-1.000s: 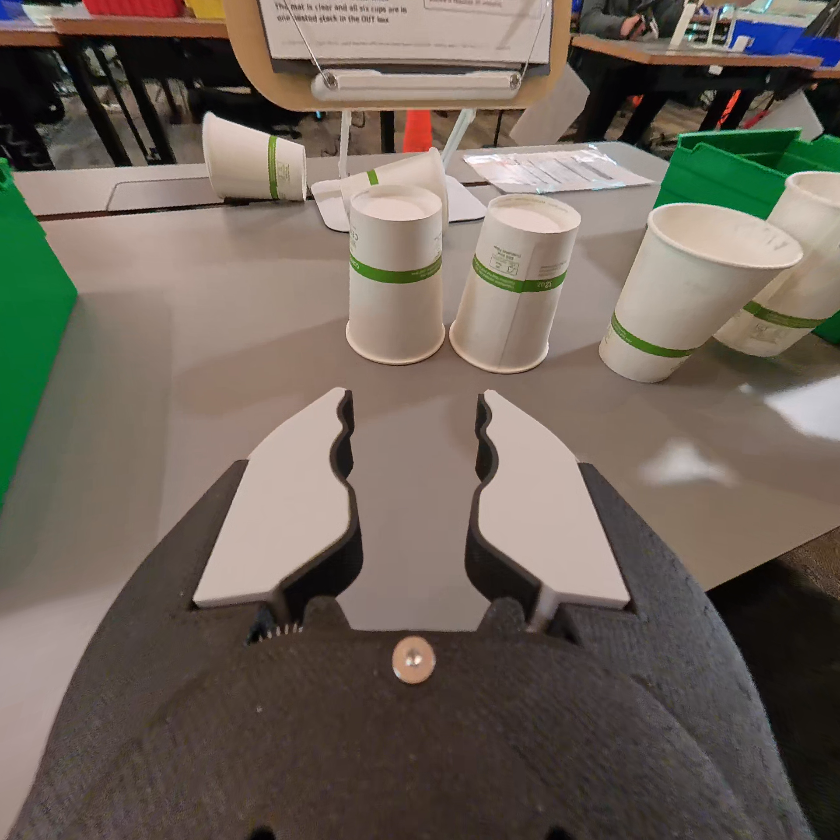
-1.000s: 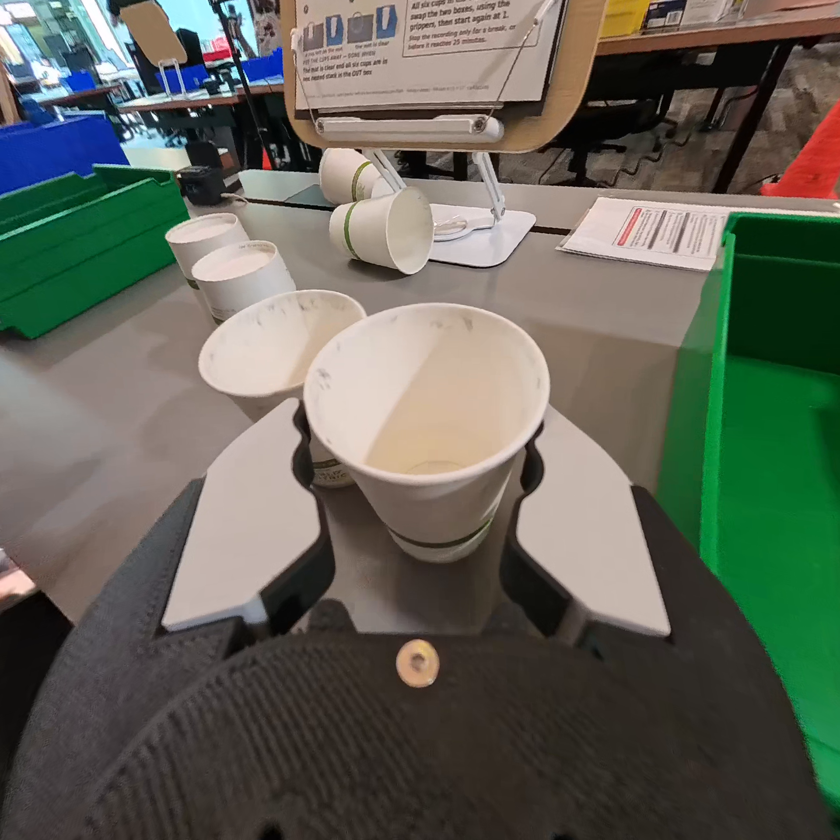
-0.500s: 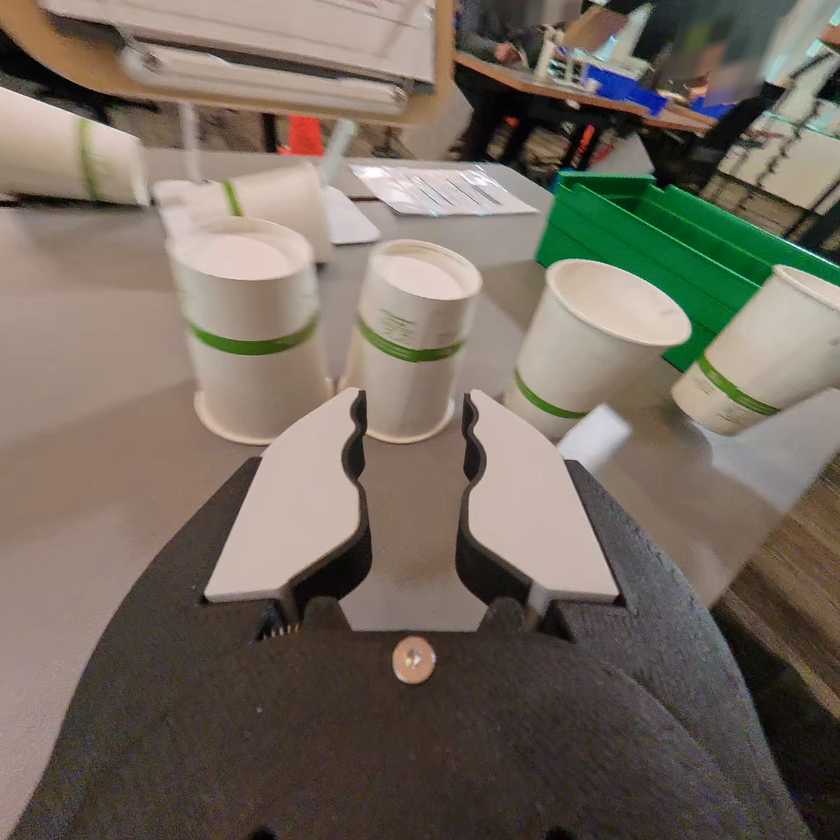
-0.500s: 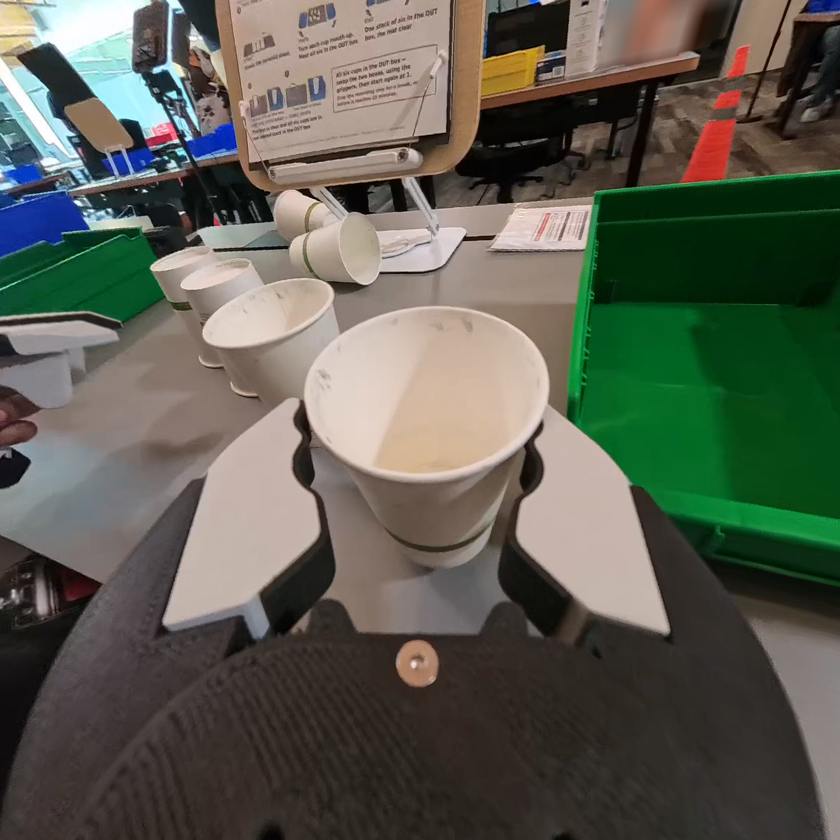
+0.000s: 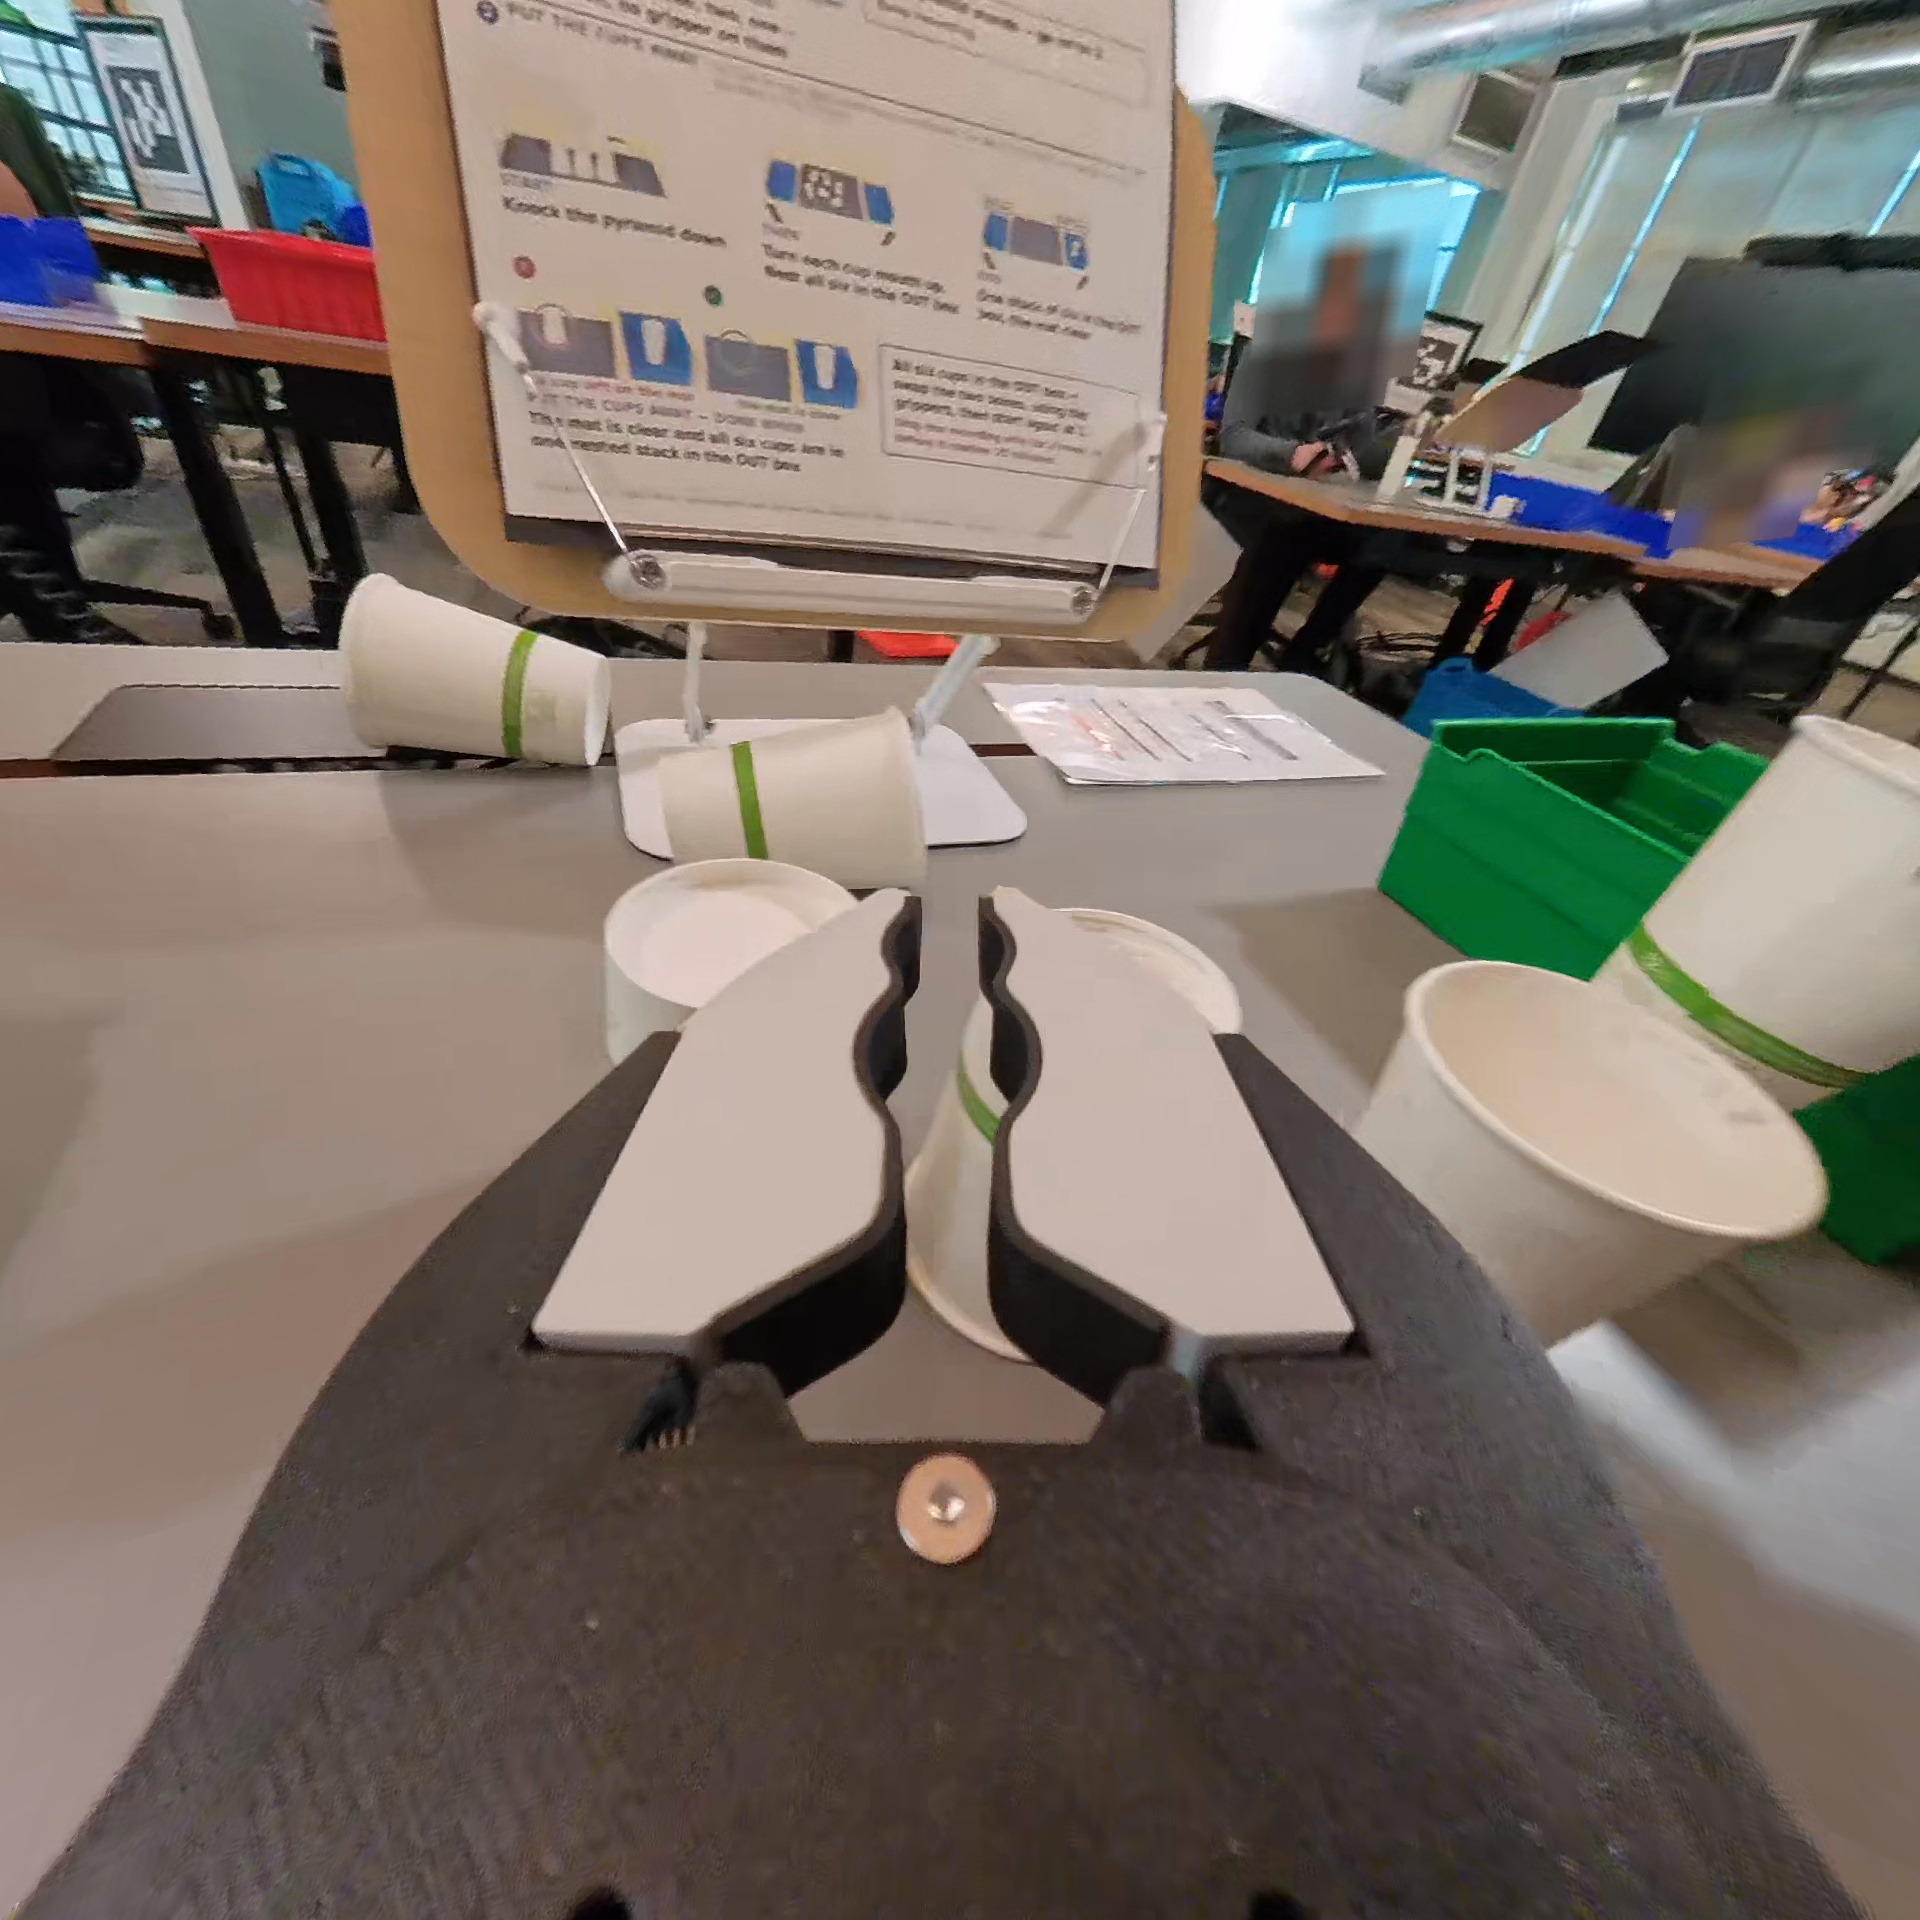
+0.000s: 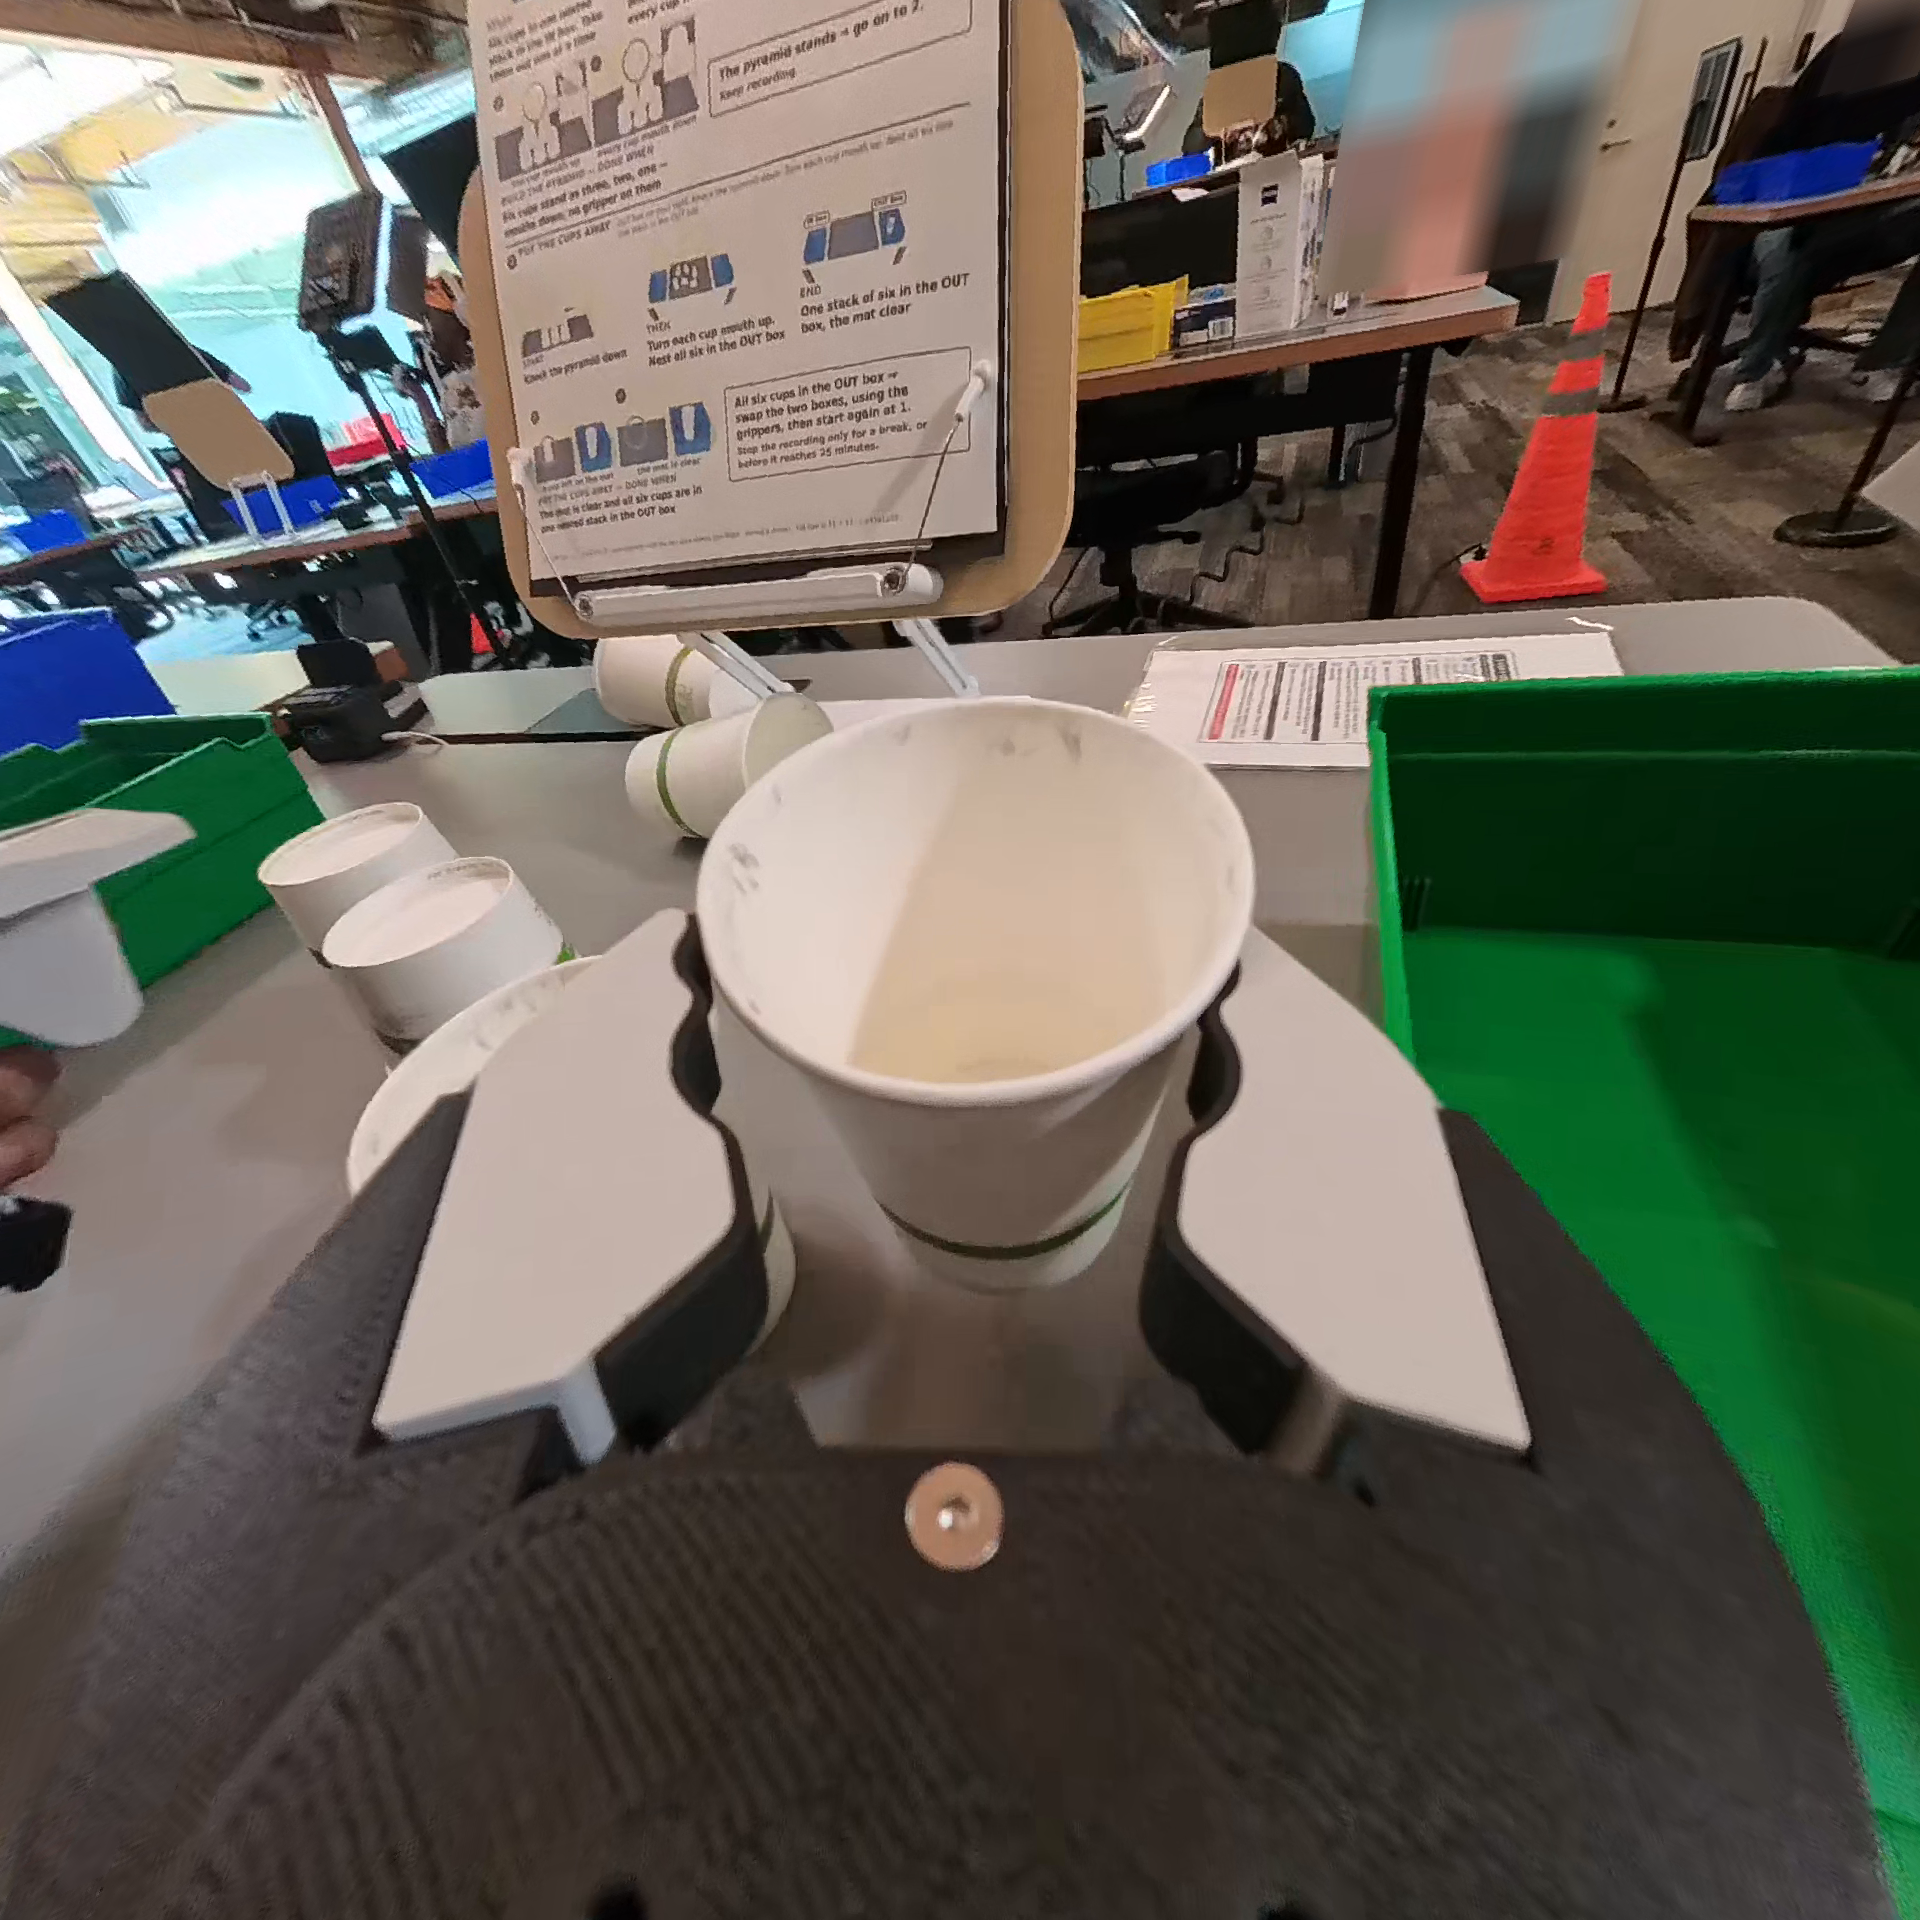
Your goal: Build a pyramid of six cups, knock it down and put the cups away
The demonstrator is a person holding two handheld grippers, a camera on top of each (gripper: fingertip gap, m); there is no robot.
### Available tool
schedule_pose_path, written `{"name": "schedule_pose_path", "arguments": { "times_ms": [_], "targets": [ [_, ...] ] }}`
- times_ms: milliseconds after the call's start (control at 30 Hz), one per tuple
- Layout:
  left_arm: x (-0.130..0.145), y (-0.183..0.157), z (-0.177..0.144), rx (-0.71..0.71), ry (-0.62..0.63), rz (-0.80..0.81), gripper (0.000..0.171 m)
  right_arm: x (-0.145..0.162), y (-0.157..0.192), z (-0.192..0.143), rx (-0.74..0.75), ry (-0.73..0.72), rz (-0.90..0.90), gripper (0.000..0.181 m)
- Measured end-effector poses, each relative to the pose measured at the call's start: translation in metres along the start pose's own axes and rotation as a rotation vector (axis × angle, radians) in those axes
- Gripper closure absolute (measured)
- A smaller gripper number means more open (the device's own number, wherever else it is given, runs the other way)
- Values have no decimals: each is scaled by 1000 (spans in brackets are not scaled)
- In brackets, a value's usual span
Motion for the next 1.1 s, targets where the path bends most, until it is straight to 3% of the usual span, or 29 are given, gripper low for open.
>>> {"name": "schedule_pose_path", "arguments": {
  "times_ms": [233,400,533,700,900,1100],
  "targets": [
    [11,14,0,-23,-20,28,169,17,5,1,1,58,-75,90],
    [29,15,-10,-22,35,-16,164,22,-2,5,19,59,-28,90],
    [33,13,-19,0,100,66,156,13,3,12,-14,38,48,90],
    [41,19,-28,19,158,78,153,20,19,21,6,69,-115,90],
    [51,27,-31,34,263,117,148,25,21,30,-13,95,-147,90],
    [53,33,-29,34,288,127,147,30,22,34,-7,121,-222,90]
  ]
}}
Point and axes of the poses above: each gripper's, where its closed fingertips meet, z out along the fingers, x out of its underside, y = z × x across the jaws, the point moved 5 cm from there along -z, back along the fingers, and after that the axes turned 1 degree about -y, right-handed, at the moved point
